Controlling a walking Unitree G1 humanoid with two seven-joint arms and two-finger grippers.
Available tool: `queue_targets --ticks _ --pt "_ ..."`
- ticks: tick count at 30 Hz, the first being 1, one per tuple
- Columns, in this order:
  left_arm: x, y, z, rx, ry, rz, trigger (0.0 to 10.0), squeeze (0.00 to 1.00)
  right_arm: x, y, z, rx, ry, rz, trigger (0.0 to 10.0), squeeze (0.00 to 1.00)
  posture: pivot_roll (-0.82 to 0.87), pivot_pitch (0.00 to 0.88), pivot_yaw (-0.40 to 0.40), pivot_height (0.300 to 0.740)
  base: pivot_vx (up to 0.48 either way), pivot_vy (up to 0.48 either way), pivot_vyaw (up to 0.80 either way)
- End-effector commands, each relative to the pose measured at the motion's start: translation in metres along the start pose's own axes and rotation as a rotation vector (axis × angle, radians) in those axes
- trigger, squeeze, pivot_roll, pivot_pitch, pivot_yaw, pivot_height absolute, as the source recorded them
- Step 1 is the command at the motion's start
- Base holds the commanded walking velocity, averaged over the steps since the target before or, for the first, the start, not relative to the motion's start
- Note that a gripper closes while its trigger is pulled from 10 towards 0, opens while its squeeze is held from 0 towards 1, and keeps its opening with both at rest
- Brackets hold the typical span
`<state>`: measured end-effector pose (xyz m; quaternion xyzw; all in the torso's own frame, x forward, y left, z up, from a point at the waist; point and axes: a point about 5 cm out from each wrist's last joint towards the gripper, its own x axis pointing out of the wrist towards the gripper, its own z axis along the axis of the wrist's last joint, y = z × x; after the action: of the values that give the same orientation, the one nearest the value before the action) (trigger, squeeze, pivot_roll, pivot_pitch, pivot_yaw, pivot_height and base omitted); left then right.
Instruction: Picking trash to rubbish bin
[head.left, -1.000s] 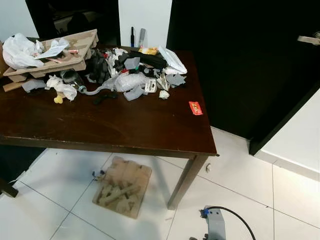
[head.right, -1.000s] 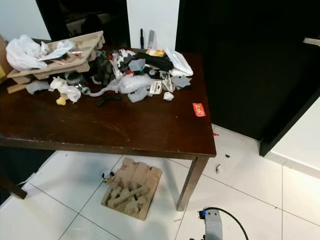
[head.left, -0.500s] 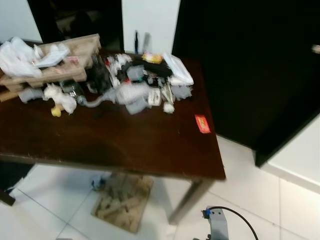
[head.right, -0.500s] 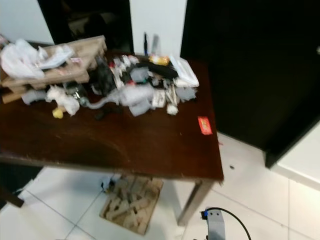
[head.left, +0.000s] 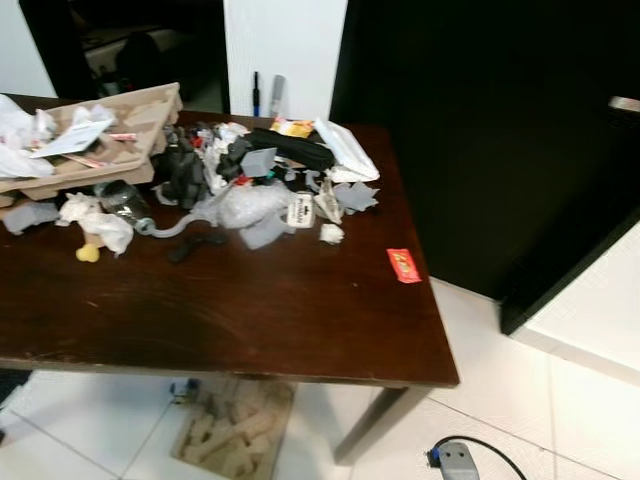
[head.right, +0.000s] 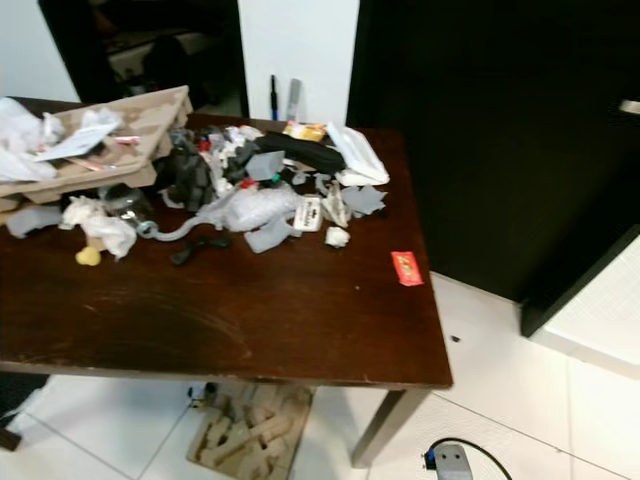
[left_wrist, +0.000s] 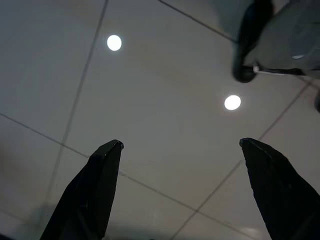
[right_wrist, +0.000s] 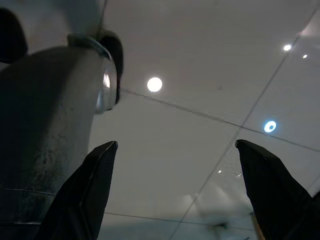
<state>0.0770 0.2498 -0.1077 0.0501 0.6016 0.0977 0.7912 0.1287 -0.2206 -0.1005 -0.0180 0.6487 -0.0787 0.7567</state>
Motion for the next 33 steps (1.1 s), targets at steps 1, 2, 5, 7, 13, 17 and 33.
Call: queue_targets --ticks 1,2,5,7,13,17,33 --pt "0.000 -0.006 -0.010 -0.016 0.028 -0.009 10.0 0.00 0.000 -0.014 -0.004 0.027 0.010 -0.044 10.0 0.00 0.23 0.089 -0.063 0.740 0.000 0.000 0.00" --pt "0.000 -0.006 -0.010 -0.017 0.028 -0.009 10.0 0.00 0.000 -0.016 -0.005 0.037 0.008 -0.052 10.0 0.00 0.23 0.089 -0.063 0.740 0.000 0.000 0.00" --pt "0.000 -0.007 -0.010 -0.018 0.028 -0.014 10.0 0.00 -0.001 -0.027 -0.001 0.097 -0.024 -0.108 10.0 0.00 0.23 0.091 -0.067 0.740 0.000 0.000 0.00" --pt "-0.001 -0.008 -0.011 -0.020 0.028 -0.020 10.0 0.00 -0.003 -0.038 0.005 0.149 -0.062 -0.167 10.0 0.00 0.23 0.092 -0.067 0.740 0.000 0.000 0.00" --pt "-0.001 -0.009 -0.012 -0.024 0.030 -0.023 10.0 0.00 -0.027 -0.083 0.063 0.314 -0.326 -0.366 10.0 0.00 0.23 0.095 -0.067 0.740 0.000 0.000 0.00" --pt "-0.001 -0.009 -0.012 -0.023 0.031 -0.028 10.0 0.00 -0.043 -0.095 0.095 0.379 -0.462 -0.405 10.0 0.00 0.23 0.097 -0.065 0.740 0.000 0.000 0.00" --pt "-0.002 -0.013 -0.023 -0.036 0.039 -0.032 10.0 0.00 -0.189 -0.027 0.284 0.469 -1.256 0.316 10.0 0.00 0.26 0.159 -0.091 0.740 0.000 0.000 0.00"
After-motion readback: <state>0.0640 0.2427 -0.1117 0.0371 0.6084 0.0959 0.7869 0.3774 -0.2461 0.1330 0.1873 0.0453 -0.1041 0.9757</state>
